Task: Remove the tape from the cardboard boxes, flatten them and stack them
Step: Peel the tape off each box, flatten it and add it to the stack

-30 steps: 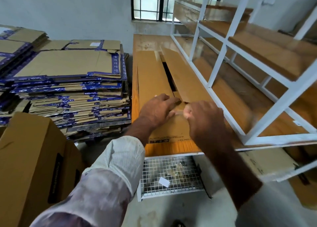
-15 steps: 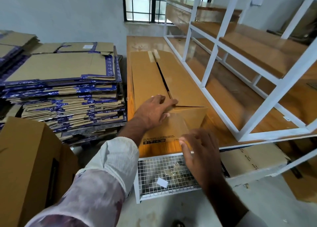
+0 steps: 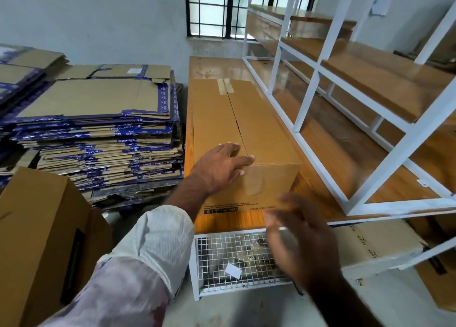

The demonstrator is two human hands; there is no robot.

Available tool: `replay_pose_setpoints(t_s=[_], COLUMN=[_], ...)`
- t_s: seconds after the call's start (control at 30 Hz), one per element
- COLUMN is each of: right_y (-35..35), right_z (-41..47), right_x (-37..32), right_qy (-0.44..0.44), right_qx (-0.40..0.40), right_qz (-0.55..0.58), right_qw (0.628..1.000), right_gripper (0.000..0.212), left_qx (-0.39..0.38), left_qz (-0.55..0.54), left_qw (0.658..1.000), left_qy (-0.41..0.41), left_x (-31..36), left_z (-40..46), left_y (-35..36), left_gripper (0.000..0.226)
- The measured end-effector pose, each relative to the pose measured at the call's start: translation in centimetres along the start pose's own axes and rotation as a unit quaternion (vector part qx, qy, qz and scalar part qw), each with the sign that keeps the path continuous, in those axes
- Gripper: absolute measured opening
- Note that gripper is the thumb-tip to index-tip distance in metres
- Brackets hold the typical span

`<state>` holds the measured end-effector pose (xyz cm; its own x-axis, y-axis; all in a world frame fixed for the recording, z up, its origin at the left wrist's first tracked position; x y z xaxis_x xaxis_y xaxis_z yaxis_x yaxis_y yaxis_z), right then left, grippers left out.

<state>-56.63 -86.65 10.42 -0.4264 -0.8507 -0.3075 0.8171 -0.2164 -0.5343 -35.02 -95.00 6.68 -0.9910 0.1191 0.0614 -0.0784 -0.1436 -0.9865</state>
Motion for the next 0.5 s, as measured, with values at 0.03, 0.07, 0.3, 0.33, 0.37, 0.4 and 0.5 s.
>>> replay_pose_setpoints(t_s=[0.03,0.07,0.3,0.33,0.37,0.4,0.5], right_y=[0.1,0.5,9.2,10.3,11.3,12.0,13.1], right_z=[1.6,3.4,11.2,11.3,11.2,11.1,11.1], right_x=[0.9,2.1,11.7,12.1,12.5,12.8,13.2], right_qy=[0.006,0.015,0.177,0.180,0.189,0.198,0.222], right_qx=[0.014,0.021,-0.184,-0.211,-0.238,-0.261,-0.291], right_qz=[0.004,-0.007,-0.032,-0.030,-0.028,-0.031,-0.063], right_qw=[1.000,1.000,0.966,0.960,0.952,0.944,0.929], right_gripper=[0.017,0.018,0.029,0.033,0.036,0.038,0.052], left_qx=[0.001,0.002,0.035,0.047,0.051,0.050,0.033], left_qz=[0.009,0.022,0.092,0.087,0.082,0.075,-0.014], left_qw=[1.000,1.000,0.995,0.995,0.995,0.995,0.998], left_qy=[0.001,0.002,0.010,0.017,0.024,0.034,0.042], left_x=[0.2,0.3,0.1,0.1,0.2,0.2,-0.3], left_z=[0.0,-0.1,-0.1,-0.1,-0.2,-0.4,-0.6], left_y=[-0.1,0.0,1.5,1.3,1.3,1.4,1.0], left_gripper=[0.054,0.059,0.079,0.075,0.072,0.073,0.084])
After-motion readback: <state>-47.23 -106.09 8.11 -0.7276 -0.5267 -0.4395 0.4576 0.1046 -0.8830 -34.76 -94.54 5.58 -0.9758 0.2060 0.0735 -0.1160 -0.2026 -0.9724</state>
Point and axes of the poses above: each hand's wrist, its own z-axis towards the middle knuckle, its own y-axis out of the palm, x = y × z, the point moved 9 cm from there along z, towards the middle knuckle, and after that the axes turned 7 degrees about y, right-handed, at the moved point
